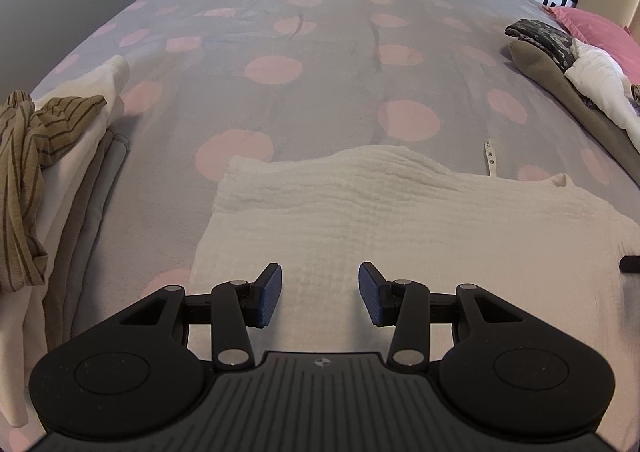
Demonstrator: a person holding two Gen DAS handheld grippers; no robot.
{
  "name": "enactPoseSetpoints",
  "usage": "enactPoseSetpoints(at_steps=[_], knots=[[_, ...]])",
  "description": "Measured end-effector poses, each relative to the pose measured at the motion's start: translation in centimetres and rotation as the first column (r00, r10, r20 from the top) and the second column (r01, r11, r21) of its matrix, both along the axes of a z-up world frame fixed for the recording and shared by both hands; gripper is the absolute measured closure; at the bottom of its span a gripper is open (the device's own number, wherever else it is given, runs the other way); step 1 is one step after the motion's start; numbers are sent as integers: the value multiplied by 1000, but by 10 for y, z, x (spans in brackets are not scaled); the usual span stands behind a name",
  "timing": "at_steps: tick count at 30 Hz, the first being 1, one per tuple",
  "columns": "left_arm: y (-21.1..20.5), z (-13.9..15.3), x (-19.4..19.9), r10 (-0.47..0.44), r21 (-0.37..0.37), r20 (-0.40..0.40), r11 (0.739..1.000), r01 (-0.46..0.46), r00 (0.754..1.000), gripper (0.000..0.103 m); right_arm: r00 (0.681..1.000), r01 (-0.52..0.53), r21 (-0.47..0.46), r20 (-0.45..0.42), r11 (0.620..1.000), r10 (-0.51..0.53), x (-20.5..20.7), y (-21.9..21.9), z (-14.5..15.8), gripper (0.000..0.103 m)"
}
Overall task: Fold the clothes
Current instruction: 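Grasp the folded shirt corner with the right gripper and lift it, then fold the held corner over onto the shirt and open the right gripper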
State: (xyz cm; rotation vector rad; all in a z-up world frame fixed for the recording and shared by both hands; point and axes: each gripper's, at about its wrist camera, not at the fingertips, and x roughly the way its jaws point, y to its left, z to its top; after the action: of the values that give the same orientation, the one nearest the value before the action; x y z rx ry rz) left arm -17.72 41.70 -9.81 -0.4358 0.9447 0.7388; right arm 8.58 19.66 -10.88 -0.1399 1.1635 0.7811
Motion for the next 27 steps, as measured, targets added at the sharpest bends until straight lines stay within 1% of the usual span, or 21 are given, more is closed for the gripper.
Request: enactPoseSetpoints(at_steps=[3,6,10,14,16,17,21,27], knots=[[0,4,-6,2,14,6,1000,-2,1000,62,1000,-19,50,2,999,19,-13,3,21,90],[-1,8,-13,-7,24,19,1000,7,1000,65,998,-59,99,13,993,58,-31,14,42,90],[1,16,-24,-32,11,61,999,31,998,71,993,-114,151,-3,982,116,-55,28,65,90],[4,22,-36,-63,-2,104,998,64,993,84,988,-146,201,-23,969,154,-76,49,82,90],[4,24,-40,-80,2,118,997,81,990,90,985,-159,224,-31,962,170,-87,60,90,90],[4,25,-42,-89,4,125,996,89,988,91,983,-165,236,-34,958,178,-93,66,94,90],[6,29,-48,-95,16,142,995,94,985,92,978,-167,274,-74,947,194,-114,96,99,90],[16,36,-56,-80,20,174,997,77,982,92,965,-173,269,-147,948,218,-143,139,82,90]])
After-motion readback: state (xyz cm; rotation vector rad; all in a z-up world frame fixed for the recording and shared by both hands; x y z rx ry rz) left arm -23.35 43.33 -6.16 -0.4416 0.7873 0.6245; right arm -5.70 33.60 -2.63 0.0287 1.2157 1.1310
